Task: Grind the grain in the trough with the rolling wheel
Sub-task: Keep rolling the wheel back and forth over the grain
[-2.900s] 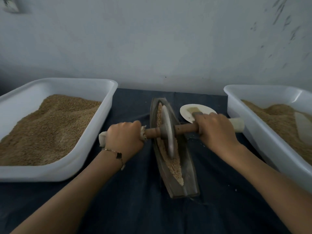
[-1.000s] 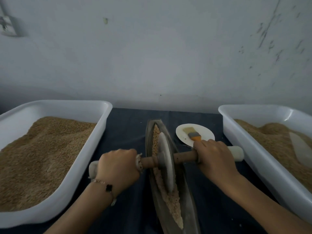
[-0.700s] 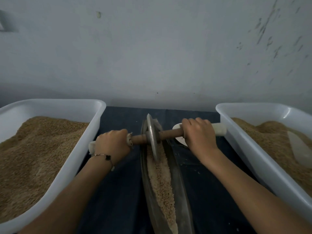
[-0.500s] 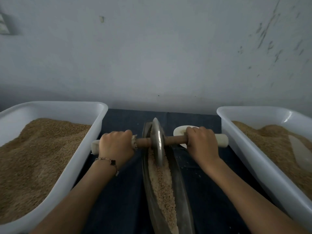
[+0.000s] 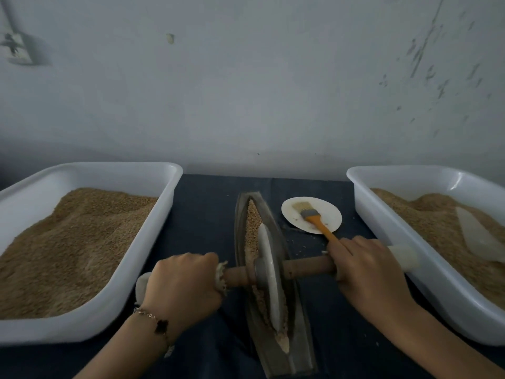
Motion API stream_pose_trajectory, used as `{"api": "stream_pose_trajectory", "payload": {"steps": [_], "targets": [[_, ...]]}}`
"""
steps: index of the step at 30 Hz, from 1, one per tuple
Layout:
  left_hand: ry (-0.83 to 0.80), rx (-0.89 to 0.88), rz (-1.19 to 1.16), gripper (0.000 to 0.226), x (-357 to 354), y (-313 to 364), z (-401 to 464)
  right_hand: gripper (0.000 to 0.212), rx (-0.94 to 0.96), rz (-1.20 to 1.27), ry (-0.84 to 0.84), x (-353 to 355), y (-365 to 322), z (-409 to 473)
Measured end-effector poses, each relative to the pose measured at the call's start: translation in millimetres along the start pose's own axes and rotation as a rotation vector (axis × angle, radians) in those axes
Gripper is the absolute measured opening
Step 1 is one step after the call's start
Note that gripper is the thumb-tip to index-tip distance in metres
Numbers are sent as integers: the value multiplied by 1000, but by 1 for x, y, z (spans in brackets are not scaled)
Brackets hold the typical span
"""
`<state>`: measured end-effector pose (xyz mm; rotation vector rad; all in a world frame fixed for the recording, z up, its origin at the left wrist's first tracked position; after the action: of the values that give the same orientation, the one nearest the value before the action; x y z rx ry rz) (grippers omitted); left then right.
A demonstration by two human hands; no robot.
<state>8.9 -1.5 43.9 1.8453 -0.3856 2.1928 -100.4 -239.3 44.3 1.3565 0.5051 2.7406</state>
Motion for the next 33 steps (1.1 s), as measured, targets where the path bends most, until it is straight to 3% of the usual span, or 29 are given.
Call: {"api": "stream_pose_trajectory", "payload": {"steps": [9,14,22,30,33], "targets": [[2,31,-35,19,-16,0,51,33,-32,38,-30,-34,15,30],[140,74,-80,23,-25,-1,102,6,-97,2,-128,-71,36,81],[231,79,-58,27,-27,2,135,11,-155,8,-165,-96,51,103],[198,57,-182,24,-32,-8,90,19,-48,-41,-108,-52,23,80],[282,-49,-146,25,-19,-4,54,31,-58,16,-84,-36,14,43]]}}
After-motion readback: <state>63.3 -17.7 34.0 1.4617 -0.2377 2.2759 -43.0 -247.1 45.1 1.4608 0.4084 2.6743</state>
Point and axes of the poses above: each hand's wrist, its own z-axis towards the middle knuckle, its own x-axis out of the back of the hand, y = z × x, the point moved 3 cm from there along z, towards the middle knuckle, and after that the axes turned 13 degrees about x, right-handed, at the moved point
